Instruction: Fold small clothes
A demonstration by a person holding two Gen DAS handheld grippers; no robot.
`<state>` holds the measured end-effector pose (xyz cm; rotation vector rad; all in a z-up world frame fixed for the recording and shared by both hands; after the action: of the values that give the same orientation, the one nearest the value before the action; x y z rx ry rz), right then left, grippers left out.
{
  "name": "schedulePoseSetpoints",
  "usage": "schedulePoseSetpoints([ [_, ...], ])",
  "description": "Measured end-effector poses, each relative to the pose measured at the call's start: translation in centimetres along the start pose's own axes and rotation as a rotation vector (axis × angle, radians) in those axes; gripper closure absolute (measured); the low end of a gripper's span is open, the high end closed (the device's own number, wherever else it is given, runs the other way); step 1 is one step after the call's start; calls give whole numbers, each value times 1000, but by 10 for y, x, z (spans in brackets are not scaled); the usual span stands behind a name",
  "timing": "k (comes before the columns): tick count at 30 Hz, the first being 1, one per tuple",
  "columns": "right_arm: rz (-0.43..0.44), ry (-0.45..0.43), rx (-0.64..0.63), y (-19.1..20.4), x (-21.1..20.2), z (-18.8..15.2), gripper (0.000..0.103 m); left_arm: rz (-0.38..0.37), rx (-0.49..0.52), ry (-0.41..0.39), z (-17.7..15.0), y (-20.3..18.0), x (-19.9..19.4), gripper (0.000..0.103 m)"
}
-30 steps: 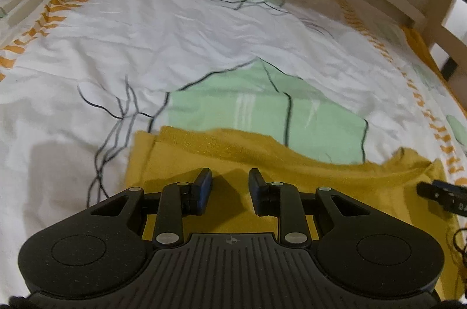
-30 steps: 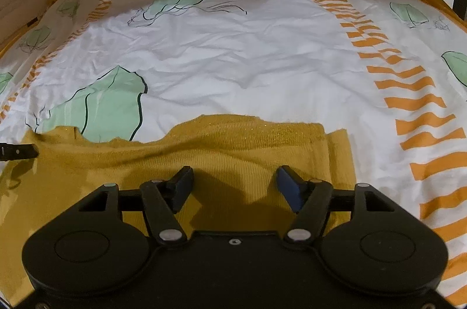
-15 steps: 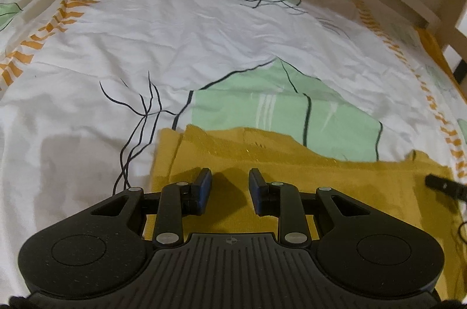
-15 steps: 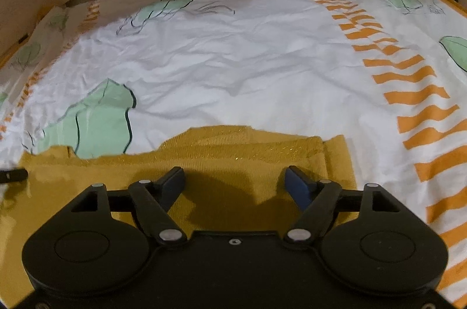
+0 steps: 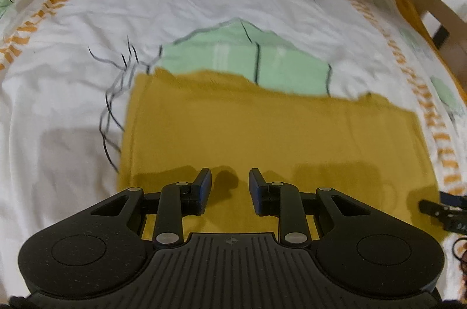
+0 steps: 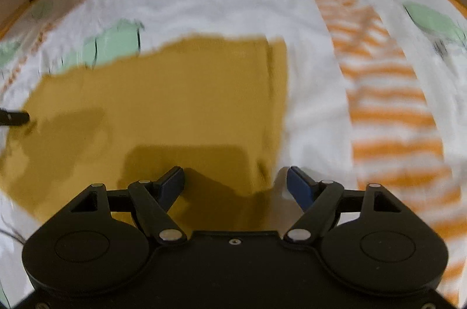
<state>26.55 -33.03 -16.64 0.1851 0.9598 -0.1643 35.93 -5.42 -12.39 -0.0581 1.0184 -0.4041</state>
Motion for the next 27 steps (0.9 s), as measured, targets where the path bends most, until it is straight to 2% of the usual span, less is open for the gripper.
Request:
schedulePoseSetpoints([
  [3,2,7,-6,-6,-10,-13,20,-21,-3,21,-14,-10,-8,76],
  [6,5,52,-23,-5,-11,-15,12,-20,9,32,-28,-18,-13,76],
  [11,27,76,20,-8,-9,-24,5,-7,11,88,-58,-21,-1,75],
  [15,16,92,-40,-4,-11,-33,1,12,50,27,-66,-23,-2,74],
  [20,32,113,-53,-5,-15,-33,1,2,44,-1,-68,-25,-2,68],
  [23,74,145,10,-10,-17,-26,1,5,39,-2,-68,-27,-1,64],
  [27,141,182,187,-23,-15,-16,1,39,44,24,-66,-34,3,54],
])
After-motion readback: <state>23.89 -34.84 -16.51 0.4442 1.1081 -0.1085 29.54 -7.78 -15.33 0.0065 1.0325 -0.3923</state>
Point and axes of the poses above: each gripper's, at about its wrist camera, not at the fingertips, and x roughly the way its jaws point, y to its left, z to its top, the point moved 9 cm from there along x, roughly the way its jaws point, and after that the axes turned 3 degrees about -z, right-handed, at the moved point
